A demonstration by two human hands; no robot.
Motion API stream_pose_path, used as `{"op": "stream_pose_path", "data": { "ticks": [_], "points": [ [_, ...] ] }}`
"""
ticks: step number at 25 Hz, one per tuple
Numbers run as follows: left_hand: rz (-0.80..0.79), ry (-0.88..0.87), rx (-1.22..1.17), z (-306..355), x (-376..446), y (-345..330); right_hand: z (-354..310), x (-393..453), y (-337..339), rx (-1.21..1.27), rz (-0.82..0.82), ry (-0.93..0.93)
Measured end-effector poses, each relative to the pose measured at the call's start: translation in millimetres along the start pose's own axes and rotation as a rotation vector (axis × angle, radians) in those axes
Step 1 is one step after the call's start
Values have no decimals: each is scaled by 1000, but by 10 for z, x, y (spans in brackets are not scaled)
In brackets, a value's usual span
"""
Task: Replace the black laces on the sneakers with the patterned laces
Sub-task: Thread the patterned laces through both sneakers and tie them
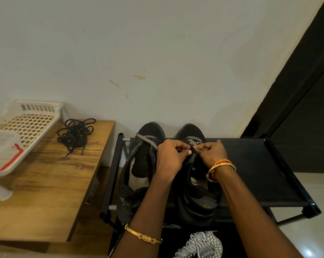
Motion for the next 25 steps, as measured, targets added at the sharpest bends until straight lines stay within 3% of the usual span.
{"op": "stream_pose_path", "data": {
  "ticks": [9, 15, 22, 25],
  "points": [
    [28, 50, 10, -4, 33, -28, -67, -89, 43, 260, -139, 25],
    [59, -4, 80, 31, 5, -67, -62, -42, 36, 351, -118, -65],
    [41, -16, 74, 24, -8, -59, -63, 9, 28, 207, -138, -53],
    [-4, -38, 106, 0, 16, -25, -81, -50, -13, -159, -64, -12]
  ]
}}
Point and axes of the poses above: each hand's wrist, its own x-axis towards the middle knuckle, its own y-axis out of the back of the hand, z = x × y, the point moved 1 cm from there along x, towards the middle knuckle, and after that the axes turned 12 degrees about -z, right-handed, at the moved point
